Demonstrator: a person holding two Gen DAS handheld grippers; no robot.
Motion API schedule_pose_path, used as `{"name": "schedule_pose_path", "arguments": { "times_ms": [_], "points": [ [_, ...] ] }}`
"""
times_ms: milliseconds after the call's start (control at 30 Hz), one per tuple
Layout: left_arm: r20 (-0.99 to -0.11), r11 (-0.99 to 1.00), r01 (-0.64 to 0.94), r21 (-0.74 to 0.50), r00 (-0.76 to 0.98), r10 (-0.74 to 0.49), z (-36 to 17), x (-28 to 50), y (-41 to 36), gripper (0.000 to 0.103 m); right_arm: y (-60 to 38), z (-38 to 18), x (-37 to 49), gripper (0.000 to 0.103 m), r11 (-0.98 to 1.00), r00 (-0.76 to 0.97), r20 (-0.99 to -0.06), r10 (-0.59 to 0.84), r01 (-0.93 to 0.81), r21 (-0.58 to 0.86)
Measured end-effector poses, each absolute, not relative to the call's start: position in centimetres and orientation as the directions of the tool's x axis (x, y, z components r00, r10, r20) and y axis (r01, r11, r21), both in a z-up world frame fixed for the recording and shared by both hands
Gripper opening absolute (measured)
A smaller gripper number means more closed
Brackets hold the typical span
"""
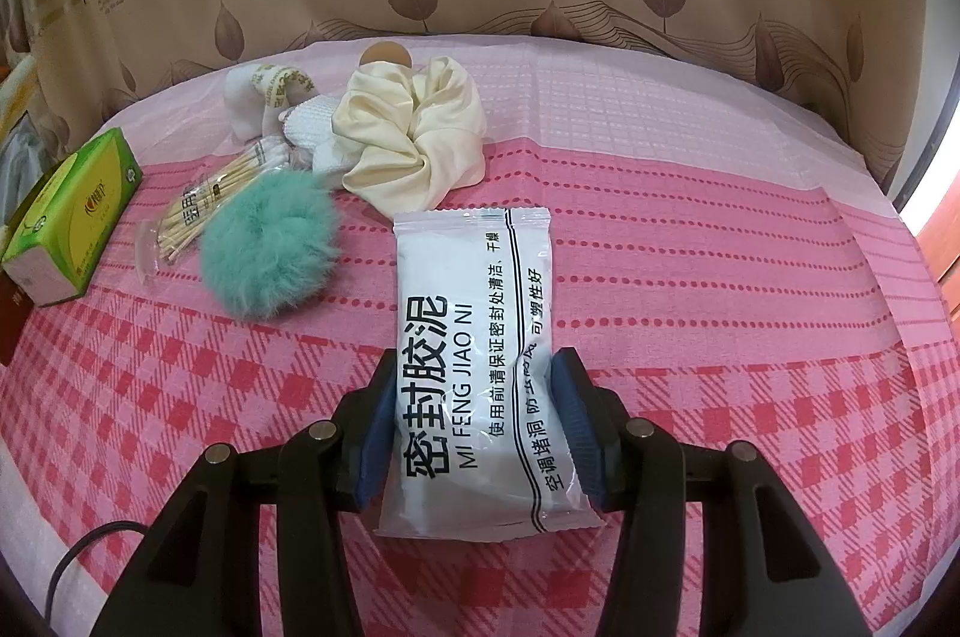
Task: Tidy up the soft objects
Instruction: 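Carry the striped towel with the left gripper into the gold tin tray and release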
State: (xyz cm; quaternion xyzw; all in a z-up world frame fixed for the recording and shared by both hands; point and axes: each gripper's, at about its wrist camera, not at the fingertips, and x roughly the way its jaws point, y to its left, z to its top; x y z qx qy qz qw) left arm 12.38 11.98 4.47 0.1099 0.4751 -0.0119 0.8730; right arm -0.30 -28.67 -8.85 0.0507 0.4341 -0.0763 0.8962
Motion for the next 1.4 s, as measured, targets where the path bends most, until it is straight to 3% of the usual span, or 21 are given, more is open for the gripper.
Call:
{"name": "schedule_pose_path", "arguments": {
  "times_ms": [533,1067,1400],
  "points": [
    [-0.87,0.966,0.025,0.259,0.442,0.221,-1.5,16.8,20.1,0.022,-28.8,-8.9,-0.2,0.048,0.984,0.61,-0.786,-0.097,0.179,0.018],
    [-0.902,0.967,0.056,0.247,0.378,0.208,-6.2,18.4,21.3,0.026,-28.8,-8.9,-0.2,0.048,0.984,0.609,-0.787,-0.102,0.179,0.01],
    [-0.9,0.967,0.046,0.25,0.379,0.214,-5.8,18.0,21.4,0.031,-28.7,-8.9,-0.1,0.048,0.984,0.608,-0.787,-0.103,0.179,0.009]
  ]
}}
